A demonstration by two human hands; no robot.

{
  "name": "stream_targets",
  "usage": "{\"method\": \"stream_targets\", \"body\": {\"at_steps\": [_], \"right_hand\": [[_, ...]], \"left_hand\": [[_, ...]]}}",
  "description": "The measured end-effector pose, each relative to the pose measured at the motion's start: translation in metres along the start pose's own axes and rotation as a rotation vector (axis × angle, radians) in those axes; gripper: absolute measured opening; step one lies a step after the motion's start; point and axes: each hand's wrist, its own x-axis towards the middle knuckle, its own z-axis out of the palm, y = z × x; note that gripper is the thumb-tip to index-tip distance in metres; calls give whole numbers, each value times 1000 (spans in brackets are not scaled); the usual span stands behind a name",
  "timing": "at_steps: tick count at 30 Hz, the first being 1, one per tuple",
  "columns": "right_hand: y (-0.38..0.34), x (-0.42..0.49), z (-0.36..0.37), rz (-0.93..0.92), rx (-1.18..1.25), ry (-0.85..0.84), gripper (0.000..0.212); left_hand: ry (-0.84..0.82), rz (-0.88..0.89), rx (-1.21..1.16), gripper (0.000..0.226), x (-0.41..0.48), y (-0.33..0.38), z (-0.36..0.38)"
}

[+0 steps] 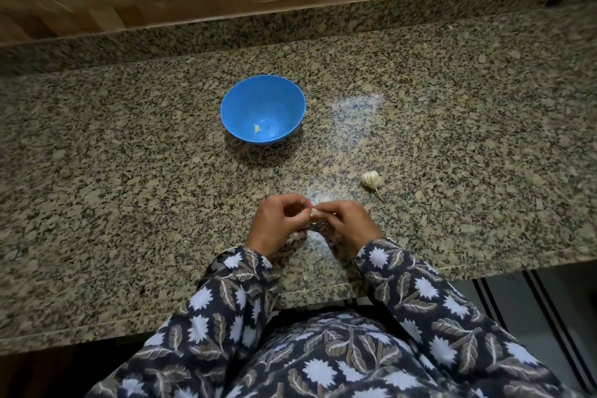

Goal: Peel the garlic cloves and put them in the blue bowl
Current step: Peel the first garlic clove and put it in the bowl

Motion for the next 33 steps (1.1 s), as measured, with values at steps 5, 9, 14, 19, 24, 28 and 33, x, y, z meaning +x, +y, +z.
{"method": "stream_targets", "body": {"at_steps": [5, 9, 14, 19, 24, 28, 33], "right_hand": [[-2, 1, -7, -104, -42, 60, 24], [-7, 2, -13, -258, -203, 136, 21], [-10, 12, -18, -468, -294, 264, 14], [-7, 13, -21, -609, -400, 334, 31], [-1, 13, -24, -365, -311, 108, 26], [-1, 7, -23, -6, 277, -128, 19], [5, 3, -15, 213, 779, -227, 32]], "left_hand": [[-58, 277, 221, 27, 2, 0, -10], [-135, 438, 410, 48, 5, 1, -12], [-173, 244, 264, 32, 12, 10, -10], [-302, -270, -434, 30, 14, 22, -5], [-351, -268, -330, 27, 12, 19, -8], [-290, 149, 322, 27, 9, 4, 0], [-158, 385, 416, 35, 4, -5, 7]]}}
